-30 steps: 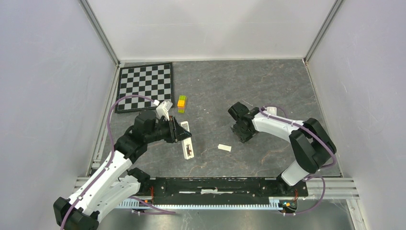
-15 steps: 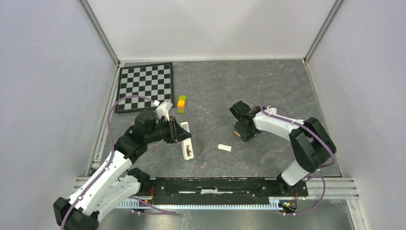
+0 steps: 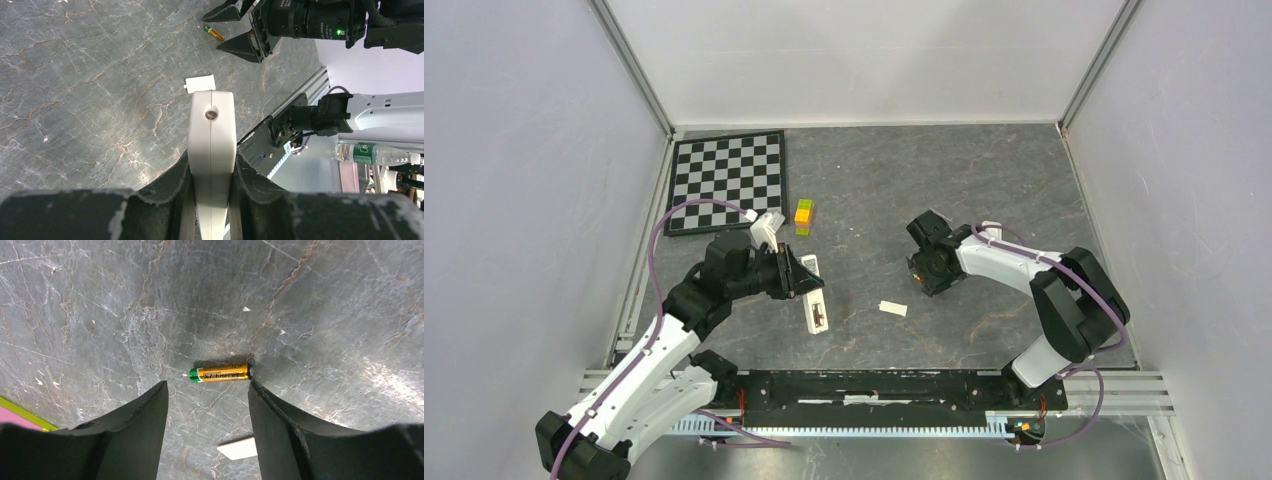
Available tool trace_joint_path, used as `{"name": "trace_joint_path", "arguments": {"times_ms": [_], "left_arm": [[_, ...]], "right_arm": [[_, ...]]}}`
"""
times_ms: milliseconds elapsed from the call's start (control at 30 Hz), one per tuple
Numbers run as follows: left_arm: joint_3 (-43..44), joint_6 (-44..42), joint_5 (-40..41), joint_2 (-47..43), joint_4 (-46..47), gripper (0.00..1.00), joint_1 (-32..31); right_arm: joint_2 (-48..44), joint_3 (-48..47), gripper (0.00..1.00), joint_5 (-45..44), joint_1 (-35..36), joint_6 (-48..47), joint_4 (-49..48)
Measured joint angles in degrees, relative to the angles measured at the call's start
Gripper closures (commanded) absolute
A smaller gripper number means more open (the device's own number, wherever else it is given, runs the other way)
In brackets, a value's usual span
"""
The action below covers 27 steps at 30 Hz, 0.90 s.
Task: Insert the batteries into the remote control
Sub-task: Pick up the battery from the center of the board.
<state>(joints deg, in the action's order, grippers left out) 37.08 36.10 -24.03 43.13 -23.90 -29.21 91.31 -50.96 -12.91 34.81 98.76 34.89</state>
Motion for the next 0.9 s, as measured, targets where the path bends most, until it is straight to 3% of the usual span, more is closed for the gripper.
{"name": "trace_joint_path", "arguments": {"times_ms": [533, 900], "left_arm": [[-0.02, -0.07, 0.20, 0.00, -0.28, 0.98, 0.22], [-0.02, -0.37, 0.28, 0.00, -0.44, 0.98, 0.26]], "right_arm": [[1.18, -1.14, 0.42, -1.97, 0.00, 1.07, 0.98], [2.64, -2.62, 0.56, -4.33, -0.81, 0.72, 2.49]]}}
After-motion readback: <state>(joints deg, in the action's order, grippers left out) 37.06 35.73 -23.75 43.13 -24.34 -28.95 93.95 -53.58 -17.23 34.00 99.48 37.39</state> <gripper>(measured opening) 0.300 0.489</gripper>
